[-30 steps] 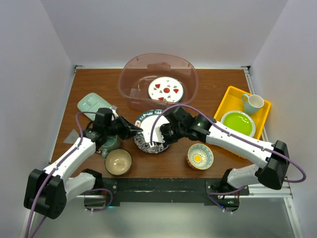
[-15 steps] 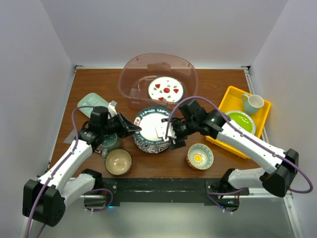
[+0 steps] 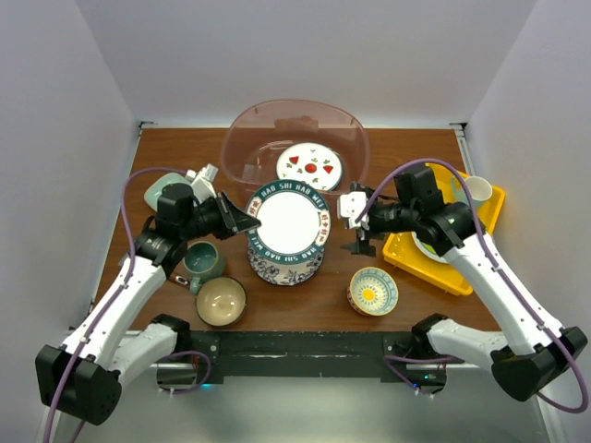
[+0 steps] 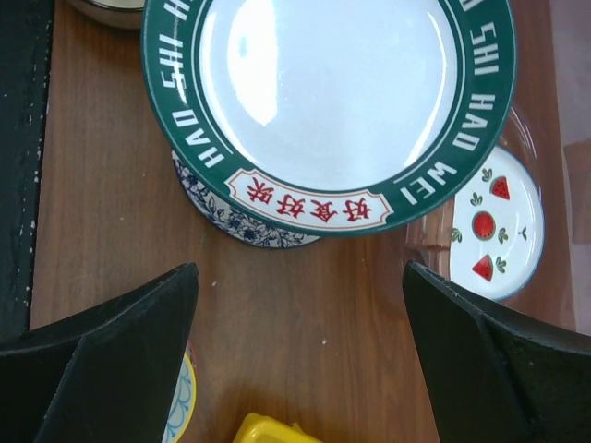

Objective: Place the mixed dishes into the plastic bin
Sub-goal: Pick up the plate at the center of the board, then place the plate in the plastic bin.

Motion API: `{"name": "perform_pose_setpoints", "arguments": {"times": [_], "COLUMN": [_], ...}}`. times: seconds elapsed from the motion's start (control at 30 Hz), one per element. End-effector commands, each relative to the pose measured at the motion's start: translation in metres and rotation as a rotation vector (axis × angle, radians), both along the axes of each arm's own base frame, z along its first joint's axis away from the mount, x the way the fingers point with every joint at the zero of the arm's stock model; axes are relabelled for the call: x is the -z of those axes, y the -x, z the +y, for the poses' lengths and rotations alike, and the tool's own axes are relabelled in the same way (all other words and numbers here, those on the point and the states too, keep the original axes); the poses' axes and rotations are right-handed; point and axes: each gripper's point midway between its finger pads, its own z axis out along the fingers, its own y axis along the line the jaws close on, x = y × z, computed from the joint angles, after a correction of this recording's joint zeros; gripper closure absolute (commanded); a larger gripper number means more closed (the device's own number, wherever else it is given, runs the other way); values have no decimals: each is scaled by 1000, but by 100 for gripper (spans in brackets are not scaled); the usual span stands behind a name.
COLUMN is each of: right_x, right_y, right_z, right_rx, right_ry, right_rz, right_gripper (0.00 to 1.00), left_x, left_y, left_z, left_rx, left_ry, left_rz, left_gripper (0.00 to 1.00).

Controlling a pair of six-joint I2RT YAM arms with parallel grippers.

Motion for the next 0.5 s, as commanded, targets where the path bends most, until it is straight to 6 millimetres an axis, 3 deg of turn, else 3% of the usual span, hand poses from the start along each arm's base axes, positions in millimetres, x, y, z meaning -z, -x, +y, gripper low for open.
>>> {"name": "perform_pose_setpoints", "arguments": {"times": [0.0,0.27,0.47], "right_x": [-14,-10,0], "right_y": [-11,-38,-47], "right_z": [-7,-23,-28], "right_rx": [75,231,291], "right_ry": [-49,-58,-56], "right_rz": [-14,-26,-21], "right_gripper": [3,2,2], "left_x": [-52,-85,-97], "left_y": [-22,-49,-67], "left_z": [-2,-2,-3], "left_rx": [15,-18,-29], "left_ry": [2,-25,-44], "left_rz": [-221,-336,-368], "left_gripper": [100,100,100]}}
